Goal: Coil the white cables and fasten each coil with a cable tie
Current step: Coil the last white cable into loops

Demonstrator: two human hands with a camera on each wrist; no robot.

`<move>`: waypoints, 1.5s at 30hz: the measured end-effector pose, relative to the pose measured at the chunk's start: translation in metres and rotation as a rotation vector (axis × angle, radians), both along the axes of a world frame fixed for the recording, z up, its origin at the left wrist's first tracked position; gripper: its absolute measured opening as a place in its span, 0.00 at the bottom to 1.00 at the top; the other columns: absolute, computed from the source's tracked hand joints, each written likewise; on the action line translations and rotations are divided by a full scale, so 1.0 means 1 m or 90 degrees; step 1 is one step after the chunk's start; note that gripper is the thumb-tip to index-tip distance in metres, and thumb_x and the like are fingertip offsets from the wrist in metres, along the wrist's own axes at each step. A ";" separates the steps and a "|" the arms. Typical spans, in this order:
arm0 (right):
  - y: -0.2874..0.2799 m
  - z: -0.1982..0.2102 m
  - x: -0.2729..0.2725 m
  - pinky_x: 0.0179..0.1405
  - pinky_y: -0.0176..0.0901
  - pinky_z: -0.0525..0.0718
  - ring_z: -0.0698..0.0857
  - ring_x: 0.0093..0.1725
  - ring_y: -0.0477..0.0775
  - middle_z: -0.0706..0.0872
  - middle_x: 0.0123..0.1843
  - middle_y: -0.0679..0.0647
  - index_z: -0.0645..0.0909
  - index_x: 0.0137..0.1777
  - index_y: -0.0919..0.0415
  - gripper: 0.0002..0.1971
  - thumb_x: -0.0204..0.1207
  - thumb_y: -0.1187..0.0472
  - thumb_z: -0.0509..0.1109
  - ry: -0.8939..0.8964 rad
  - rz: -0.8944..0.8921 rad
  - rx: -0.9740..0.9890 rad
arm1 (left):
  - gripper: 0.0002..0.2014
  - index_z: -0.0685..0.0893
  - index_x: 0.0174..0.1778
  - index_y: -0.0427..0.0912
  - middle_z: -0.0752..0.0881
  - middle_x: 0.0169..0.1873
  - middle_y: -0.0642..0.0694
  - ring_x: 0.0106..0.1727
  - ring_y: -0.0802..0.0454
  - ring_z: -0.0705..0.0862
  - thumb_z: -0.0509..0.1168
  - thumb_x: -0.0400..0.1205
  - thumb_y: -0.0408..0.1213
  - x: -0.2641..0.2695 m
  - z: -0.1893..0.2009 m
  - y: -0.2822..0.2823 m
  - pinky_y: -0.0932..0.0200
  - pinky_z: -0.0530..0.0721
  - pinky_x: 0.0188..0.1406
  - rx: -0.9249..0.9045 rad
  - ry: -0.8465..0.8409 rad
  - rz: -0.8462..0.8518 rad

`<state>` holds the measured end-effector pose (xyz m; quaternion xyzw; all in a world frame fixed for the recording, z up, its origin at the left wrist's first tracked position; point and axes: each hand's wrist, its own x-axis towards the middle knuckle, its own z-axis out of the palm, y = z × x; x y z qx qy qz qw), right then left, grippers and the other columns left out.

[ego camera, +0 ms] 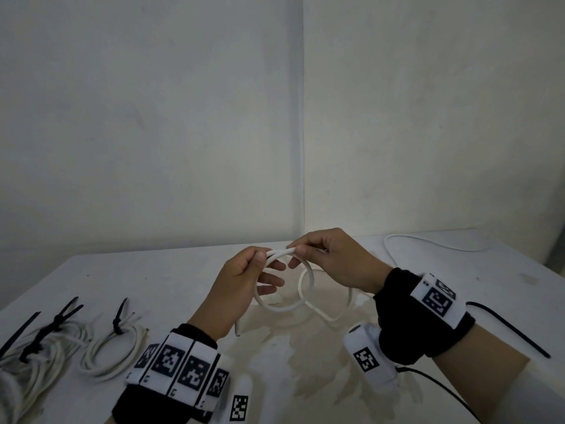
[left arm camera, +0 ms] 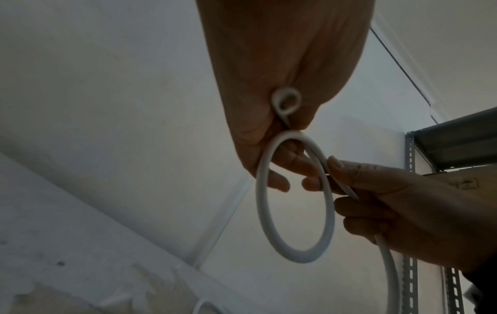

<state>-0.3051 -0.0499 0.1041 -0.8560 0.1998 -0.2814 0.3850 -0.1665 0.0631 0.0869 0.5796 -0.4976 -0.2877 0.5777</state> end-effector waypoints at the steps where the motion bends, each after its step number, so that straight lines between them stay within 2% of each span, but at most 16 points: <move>1: 0.000 0.001 0.000 0.48 0.33 0.77 0.83 0.44 0.45 0.89 0.38 0.48 0.85 0.45 0.59 0.09 0.81 0.63 0.63 -0.002 -0.002 0.000 | 0.14 0.82 0.51 0.41 0.88 0.41 0.49 0.35 0.58 0.87 0.51 0.87 0.38 0.000 0.000 0.000 0.58 0.87 0.44 0.001 0.000 0.002; 5: -0.003 0.005 -0.002 0.44 0.34 0.75 0.81 0.42 0.47 0.87 0.36 0.45 0.79 0.39 0.55 0.09 0.81 0.64 0.63 -0.031 -0.042 0.011 | 0.14 0.81 0.50 0.41 0.88 0.40 0.48 0.35 0.58 0.86 0.50 0.87 0.35 0.004 0.002 0.002 0.62 0.86 0.40 0.001 0.030 0.017; 7: -0.003 0.005 -0.003 0.37 0.34 0.73 0.78 0.35 0.43 0.87 0.35 0.46 0.77 0.38 0.55 0.10 0.81 0.63 0.62 -0.023 -0.058 0.004 | 0.14 0.81 0.48 0.40 0.86 0.37 0.46 0.33 0.57 0.85 0.49 0.87 0.32 0.004 0.003 0.001 0.63 0.85 0.38 0.010 -0.005 0.021; 10: 0.001 0.001 -0.001 0.28 0.25 0.69 0.75 0.24 0.34 0.87 0.35 0.50 0.74 0.39 0.55 0.10 0.83 0.62 0.59 0.008 -0.059 0.010 | 0.14 0.79 0.43 0.40 0.78 0.31 0.46 0.26 0.61 0.78 0.49 0.86 0.28 0.002 0.002 -0.001 0.53 0.85 0.43 0.024 -0.043 0.024; 13: 0.004 0.000 0.001 0.28 0.25 0.69 0.75 0.23 0.33 0.87 0.35 0.49 0.74 0.40 0.55 0.09 0.83 0.61 0.59 0.006 -0.064 0.015 | 0.11 0.78 0.42 0.40 0.73 0.30 0.46 0.26 0.61 0.73 0.52 0.85 0.31 -0.001 0.001 -0.001 0.56 0.86 0.41 0.017 -0.038 0.024; 17: 0.004 0.002 0.000 0.28 0.26 0.72 0.78 0.25 0.35 0.88 0.39 0.54 0.80 0.43 0.60 0.09 0.82 0.59 0.61 0.013 -0.021 0.048 | 0.09 0.78 0.42 0.40 0.74 0.30 0.47 0.25 0.64 0.74 0.55 0.85 0.33 0.001 0.001 -0.002 0.62 0.85 0.37 -0.003 -0.063 0.039; 19: 0.004 0.000 0.003 0.39 0.41 0.79 0.82 0.35 0.46 0.89 0.35 0.49 0.84 0.43 0.59 0.13 0.81 0.54 0.62 0.041 -0.004 0.008 | 0.08 0.79 0.43 0.41 0.77 0.31 0.48 0.26 0.64 0.77 0.55 0.85 0.33 0.000 0.002 -0.002 0.58 0.85 0.41 -0.006 -0.080 0.032; 22: 0.003 0.000 0.005 0.42 0.45 0.80 0.82 0.40 0.61 0.88 0.31 0.44 0.84 0.37 0.55 0.14 0.81 0.54 0.62 0.043 -0.018 -0.023 | 0.08 0.81 0.42 0.45 0.82 0.32 0.49 0.29 0.60 0.80 0.58 0.84 0.35 -0.001 0.003 -0.003 0.54 0.83 0.42 -0.012 -0.103 0.056; 24: 0.002 0.000 0.006 0.41 0.43 0.79 0.82 0.38 0.56 0.88 0.32 0.44 0.83 0.34 0.53 0.15 0.81 0.55 0.62 0.044 -0.021 -0.027 | 0.06 0.83 0.41 0.48 0.84 0.34 0.50 0.35 0.56 0.82 0.62 0.82 0.38 0.003 0.004 -0.003 0.55 0.84 0.44 -0.015 -0.163 0.104; 26: 0.000 -0.003 0.005 0.35 0.32 0.75 0.78 0.31 0.40 0.87 0.32 0.44 0.84 0.34 0.55 0.15 0.81 0.56 0.62 0.056 -0.031 -0.029 | 0.05 0.84 0.42 0.48 0.86 0.37 0.49 0.40 0.50 0.84 0.63 0.81 0.39 0.006 0.005 -0.001 0.53 0.85 0.46 0.016 -0.221 0.138; 28: -0.004 -0.006 0.002 0.29 0.24 0.71 0.77 0.26 0.35 0.86 0.32 0.44 0.84 0.36 0.59 0.15 0.82 0.58 0.61 0.058 -0.047 -0.023 | 0.08 0.85 0.43 0.45 0.86 0.38 0.47 0.41 0.47 0.84 0.61 0.82 0.37 0.008 0.003 0.000 0.56 0.85 0.44 0.051 -0.214 0.149; 31: -0.009 -0.011 -0.002 0.24 0.24 0.70 0.75 0.20 0.38 0.87 0.32 0.48 0.81 0.36 0.59 0.14 0.82 0.58 0.61 0.044 -0.072 0.010 | 0.09 0.86 0.50 0.39 0.88 0.38 0.44 0.38 0.53 0.87 0.61 0.82 0.28 0.011 0.002 0.004 0.69 0.86 0.37 0.072 -0.053 0.087; 36: -0.009 -0.015 -0.002 0.23 0.27 0.71 0.73 0.18 0.40 0.87 0.31 0.52 0.80 0.33 0.57 0.15 0.82 0.59 0.60 0.026 -0.099 0.025 | 0.09 0.84 0.49 0.32 0.89 0.29 0.42 0.31 0.55 0.89 0.68 0.74 0.21 0.010 0.000 0.004 0.67 0.86 0.32 0.043 0.123 0.036; 40: -0.007 -0.015 -0.003 0.21 0.29 0.70 0.71 0.17 0.40 0.84 0.28 0.54 0.79 0.34 0.59 0.15 0.83 0.60 0.59 -0.006 -0.083 0.090 | 0.10 0.85 0.46 0.42 0.85 0.22 0.50 0.26 0.63 0.83 0.72 0.71 0.28 0.002 -0.004 -0.002 0.72 0.82 0.30 0.005 0.048 0.080; 43: -0.005 -0.014 -0.006 0.20 0.30 0.69 0.69 0.16 0.40 0.81 0.25 0.54 0.78 0.34 0.61 0.16 0.83 0.60 0.59 -0.037 -0.056 0.144 | 0.08 0.84 0.45 0.53 0.83 0.32 0.53 0.34 0.61 0.81 0.71 0.74 0.35 0.000 -0.010 -0.006 0.69 0.83 0.39 0.005 -0.086 0.098; 45: -0.003 -0.012 -0.006 0.20 0.31 0.68 0.68 0.17 0.41 0.78 0.23 0.53 0.78 0.34 0.62 0.16 0.83 0.60 0.59 -0.055 -0.042 0.159 | 0.05 0.82 0.44 0.51 0.86 0.37 0.49 0.40 0.54 0.85 0.66 0.79 0.35 -0.004 -0.013 -0.006 0.62 0.87 0.44 0.013 -0.075 0.049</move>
